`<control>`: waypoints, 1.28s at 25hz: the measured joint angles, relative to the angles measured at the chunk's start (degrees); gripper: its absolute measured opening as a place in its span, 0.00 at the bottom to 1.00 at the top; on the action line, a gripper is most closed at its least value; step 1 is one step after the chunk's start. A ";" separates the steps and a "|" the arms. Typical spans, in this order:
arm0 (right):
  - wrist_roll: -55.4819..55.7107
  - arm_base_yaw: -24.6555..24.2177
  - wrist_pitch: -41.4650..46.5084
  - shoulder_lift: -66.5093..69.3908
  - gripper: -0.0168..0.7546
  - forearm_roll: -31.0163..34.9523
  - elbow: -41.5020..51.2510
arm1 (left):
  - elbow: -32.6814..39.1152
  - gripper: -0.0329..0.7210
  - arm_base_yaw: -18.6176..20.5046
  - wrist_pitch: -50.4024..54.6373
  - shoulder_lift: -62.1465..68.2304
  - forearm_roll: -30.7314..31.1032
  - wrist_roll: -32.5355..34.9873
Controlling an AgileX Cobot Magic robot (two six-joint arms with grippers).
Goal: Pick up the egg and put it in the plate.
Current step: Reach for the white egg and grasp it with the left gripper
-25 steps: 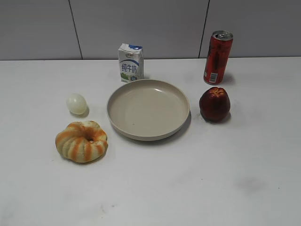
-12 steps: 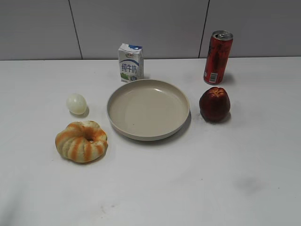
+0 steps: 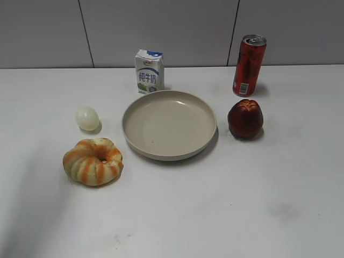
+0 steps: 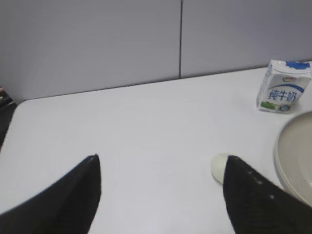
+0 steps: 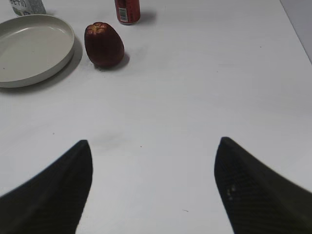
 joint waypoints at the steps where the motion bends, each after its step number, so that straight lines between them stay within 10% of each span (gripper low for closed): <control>1: 0.00 0.00 0.00 0.00 0.78 0.00 0.00 | -2.28 0.83 -1.17 1.94 3.30 0.00 0.00; 10: 0.00 0.00 0.00 0.00 0.78 0.00 0.00 | -22.69 0.83 -9.56 18.16 30.71 -0.11 1.00; 32: 0.00 0.00 0.00 0.00 0.78 0.00 0.00 | -39.37 0.93 -9.80 22.74 64.82 -7.00 1.66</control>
